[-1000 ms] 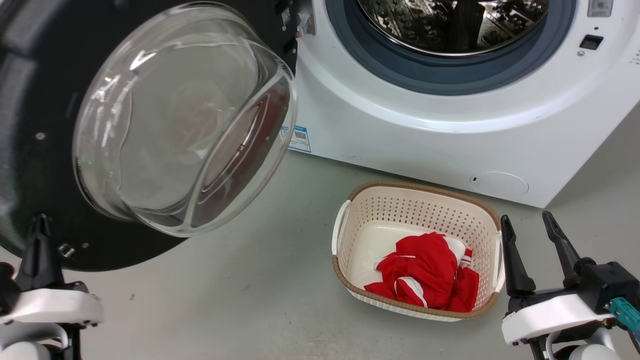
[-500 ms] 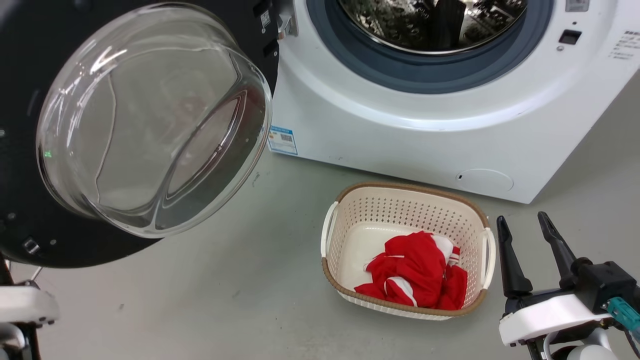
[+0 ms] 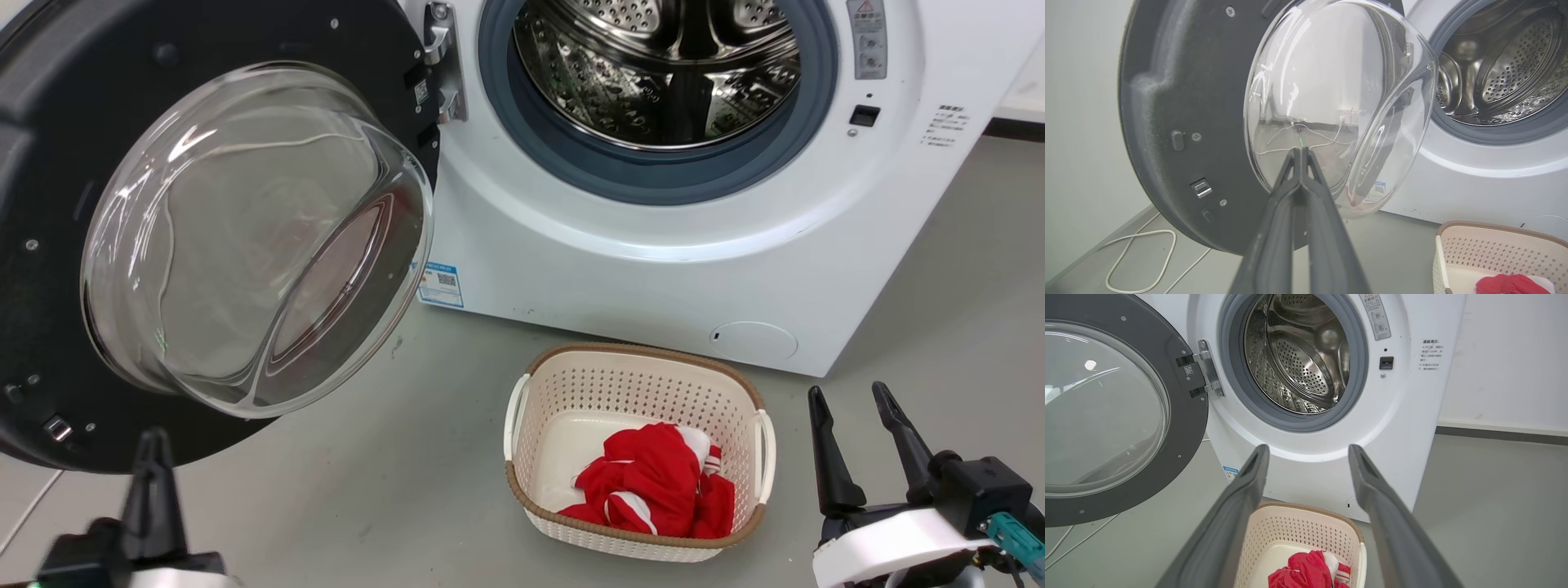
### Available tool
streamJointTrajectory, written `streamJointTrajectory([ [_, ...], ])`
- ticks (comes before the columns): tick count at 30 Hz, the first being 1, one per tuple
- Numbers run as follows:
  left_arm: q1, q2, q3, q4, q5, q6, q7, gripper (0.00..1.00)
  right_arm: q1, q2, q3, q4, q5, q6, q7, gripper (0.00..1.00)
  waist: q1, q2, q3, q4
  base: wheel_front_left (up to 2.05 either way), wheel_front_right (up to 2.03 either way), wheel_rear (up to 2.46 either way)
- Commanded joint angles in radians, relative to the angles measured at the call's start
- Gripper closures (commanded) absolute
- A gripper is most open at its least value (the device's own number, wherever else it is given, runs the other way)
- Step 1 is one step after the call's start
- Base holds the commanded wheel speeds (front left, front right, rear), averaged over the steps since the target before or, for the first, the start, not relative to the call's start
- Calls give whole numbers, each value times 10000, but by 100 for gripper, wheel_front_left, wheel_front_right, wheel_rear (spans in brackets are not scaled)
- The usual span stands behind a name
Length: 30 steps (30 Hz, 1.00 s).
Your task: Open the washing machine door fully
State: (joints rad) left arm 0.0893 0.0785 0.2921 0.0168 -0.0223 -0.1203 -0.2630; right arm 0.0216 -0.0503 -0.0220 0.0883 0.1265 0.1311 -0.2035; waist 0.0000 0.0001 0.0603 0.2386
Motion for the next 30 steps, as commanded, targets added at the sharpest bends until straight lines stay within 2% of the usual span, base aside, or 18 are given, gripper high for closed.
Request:
streamJointTrajectory([
  [1,155,-30,-106,-95,-17,-20,-22,100,49,7,-3,-12,-14,-6,-47,0,0,-1,-80,-76,0,0,0],
  [3,304,-129,-502,-285,-95,-22,-22,63,81,8,-9,-11,-22,-6,-33,0,0,-1,-166,-175,0,0,0],
  [4,371,-163,-674,-358,-150,-25,-22,51,101,7,6,-28,-46,-6,-31,0,0,-1,-200,-236,0,0,0],
  [5,410,-183,-873,-431,-156,-27,-22,20,124,8,16,-58,-59,-6,-29,0,0,-1,-231,-288,0,0,0],
  [6,454,-209,-1058,-474,-194,-25,-22,0,136,7,22,-87,-85,-6,-12,0,0,-1,-256,-353,0,0,0],
  [17,25,-281,-2503,-639,-490,617,-22,0,133,8,1,-520,-378,-6,157,0,0,-1,-440,-1245,0,0,0],
  [24,-164,-280,-2622,-507,-428,819,-22,0,278,8,-38,-787,-594,-6,291,0,0,-1,-567,-1878,0,0,0],
  [30,-176,-281,-2526,-399,-427,786,-22,0,454,8,-58,-880,-578,-6,347,0,0,-1,-563,-2243,0,0,0],
])
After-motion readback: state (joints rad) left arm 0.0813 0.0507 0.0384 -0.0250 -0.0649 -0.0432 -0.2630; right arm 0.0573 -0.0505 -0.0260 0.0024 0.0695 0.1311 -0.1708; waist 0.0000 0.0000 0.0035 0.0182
